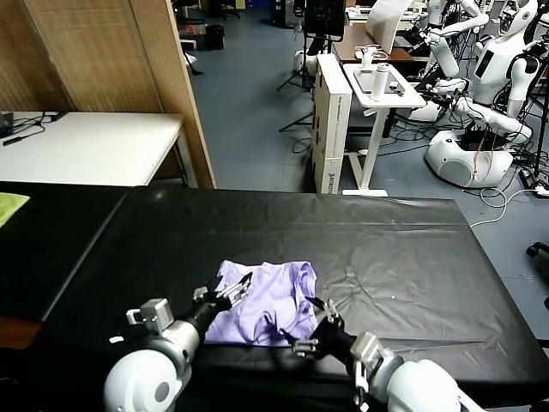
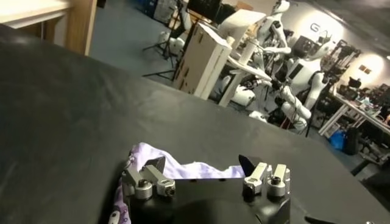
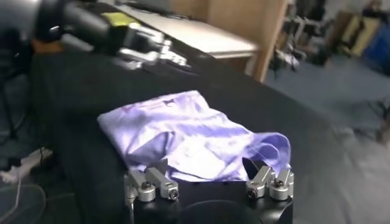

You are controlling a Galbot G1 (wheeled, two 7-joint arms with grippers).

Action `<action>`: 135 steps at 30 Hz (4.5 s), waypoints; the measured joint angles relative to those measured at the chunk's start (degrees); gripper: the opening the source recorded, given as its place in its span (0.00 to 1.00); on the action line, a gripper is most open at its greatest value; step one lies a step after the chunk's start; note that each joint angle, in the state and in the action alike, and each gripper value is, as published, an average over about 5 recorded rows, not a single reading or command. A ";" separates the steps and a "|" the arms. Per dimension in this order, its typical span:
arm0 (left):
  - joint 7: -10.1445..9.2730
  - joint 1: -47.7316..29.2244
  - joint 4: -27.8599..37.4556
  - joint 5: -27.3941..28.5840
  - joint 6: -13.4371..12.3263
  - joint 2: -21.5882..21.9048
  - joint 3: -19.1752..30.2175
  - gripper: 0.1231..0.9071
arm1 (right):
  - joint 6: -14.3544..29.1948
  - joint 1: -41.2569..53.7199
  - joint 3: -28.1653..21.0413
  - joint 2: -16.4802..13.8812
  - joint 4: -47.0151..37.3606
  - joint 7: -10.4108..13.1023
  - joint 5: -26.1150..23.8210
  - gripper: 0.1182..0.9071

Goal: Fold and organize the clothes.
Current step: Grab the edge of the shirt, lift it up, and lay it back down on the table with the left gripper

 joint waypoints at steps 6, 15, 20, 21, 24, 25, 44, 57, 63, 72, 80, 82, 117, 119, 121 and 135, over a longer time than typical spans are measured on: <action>0.01 0.27 0.32 0.53 -0.36 -0.15 -0.07 1.00 | 3.63 0.46 -2.37 0.23 -1.52 0.15 -5.00 1.00; 0.02 0.44 0.45 0.80 -0.46 -0.58 -0.05 1.00 | 3.80 -0.66 -2.12 -1.29 -1.88 0.95 -6.31 0.74; 0.00 0.71 0.50 0.97 -0.47 -0.94 0.07 1.00 | 2.61 -2.33 -0.09 -3.09 -0.91 1.43 -5.40 0.69; -0.01 0.75 0.53 1.00 -0.47 -1.00 0.13 1.00 | 2.36 -2.75 0.39 -3.52 -0.69 1.55 -5.21 0.68; -0.01 0.79 0.65 1.14 -0.49 -1.15 0.36 1.00 | 1.31 -3.96 1.65 -4.54 -0.32 2.46 -4.62 0.69; -0.01 0.78 0.70 1.20 -0.51 -1.22 0.46 1.00 | 0.83 -4.33 2.01 -4.73 -0.29 2.96 -4.37 0.69; 0.04 1.06 1.60 2.30 -0.95 -1.70 1.27 1.00 | -1.57 -13.97 10.90 -7.07 6.55 5.02 12.79 0.96; 0.11 1.71 2.22 3.77 -1.96 -1.57 0.32 1.00 | -7.24 -1.19 9.87 4.46 -3.32 13.26 27.37 1.00; 0.14 1.83 2.33 4.40 -2.32 -1.56 -0.23 1.00 | -7.38 2.97 8.84 9.85 -8.70 13.76 28.05 0.96; 0.27 2.11 2.82 5.64 -3.01 -1.70 -0.48 1.00 | -7.44 5.50 8.25 13.89 -12.90 13.89 28.33 0.72; 0.48 2.44 3.06 6.04 -3.79 -1.59 -1.39 1.00 | -7.67 5.33 9.08 14.52 -14.16 14.55 28.35 0.16; 0.60 2.52 3.12 6.08 -4.12 -1.54 -1.58 1.00 | -7.83 5.24 9.23 14.67 -14.32 14.59 28.45 0.07; 12.65 7.40 12.57 1.52 -21.97 -4.08 -6.72 1.00 | -8.17 1.18 16.39 12.17 -6.51 14.93 34.73 1.00; 12.65 7.28 12.94 0.40 -21.86 -4.12 -6.78 1.00 | -8.18 1.07 16.40 12.17 -6.46 14.93 34.61 1.00; 12.67 7.22 13.31 -0.38 -21.80 -4.14 -6.79 1.00 | -8.20 0.97 16.44 12.15 -6.41 14.93 34.52 1.00; 13.21 6.52 14.56 -7.21 -20.67 -4.25 -7.28 1.00 | -8.37 0.59 16.36 12.23 -6.21 14.89 33.58 1.00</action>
